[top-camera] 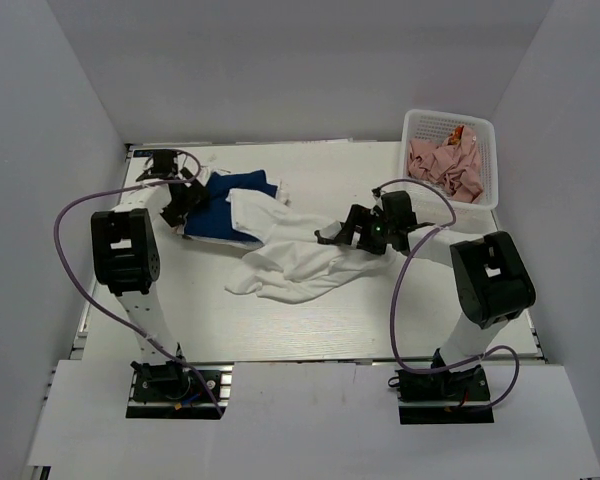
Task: Fold and stack the t-shirts
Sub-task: Flatten out the tshirt
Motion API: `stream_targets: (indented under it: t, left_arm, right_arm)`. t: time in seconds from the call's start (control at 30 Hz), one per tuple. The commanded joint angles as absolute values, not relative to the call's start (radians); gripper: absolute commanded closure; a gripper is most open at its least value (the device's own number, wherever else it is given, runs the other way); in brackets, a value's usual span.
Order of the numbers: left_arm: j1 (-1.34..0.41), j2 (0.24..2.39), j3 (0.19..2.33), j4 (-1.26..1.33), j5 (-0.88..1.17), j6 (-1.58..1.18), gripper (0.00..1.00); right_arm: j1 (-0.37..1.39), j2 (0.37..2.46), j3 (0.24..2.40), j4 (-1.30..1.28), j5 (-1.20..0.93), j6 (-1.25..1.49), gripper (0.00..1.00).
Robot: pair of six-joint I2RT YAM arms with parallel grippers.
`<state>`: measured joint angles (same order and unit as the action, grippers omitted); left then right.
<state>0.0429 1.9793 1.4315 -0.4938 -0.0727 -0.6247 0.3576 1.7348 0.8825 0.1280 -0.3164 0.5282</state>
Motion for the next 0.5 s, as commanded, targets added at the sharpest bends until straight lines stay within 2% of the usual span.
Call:
stream_targets:
  t: [0.0, 0.2, 0.33, 0.47]
  left_arm:
    - [0.143, 2.062, 1.474, -0.670, -0.268, -0.618, 0.00]
    - [0.190, 2.100, 1.621, -0.721, -0.268, -0.582, 0.00]
    - [0.190, 2.014, 1.654, -0.730, -0.258, -0.555, 0.00]
    - [0.170, 1.904, 1.675, -0.721, -0.204, -0.502, 0.00]
  right_arm:
    - [0.324, 1.740, 0.839, -0.054, -0.169, 0.494, 0.10]
    - [0.308, 1.689, 0.870, -0.127, -0.117, 0.456, 0.10]
    - [0.311, 1.609, 0.871, -0.159, -0.087, 0.420, 0.10]
    - [0.327, 1.527, 0.874, -0.169, -0.146, 0.382, 0.10]
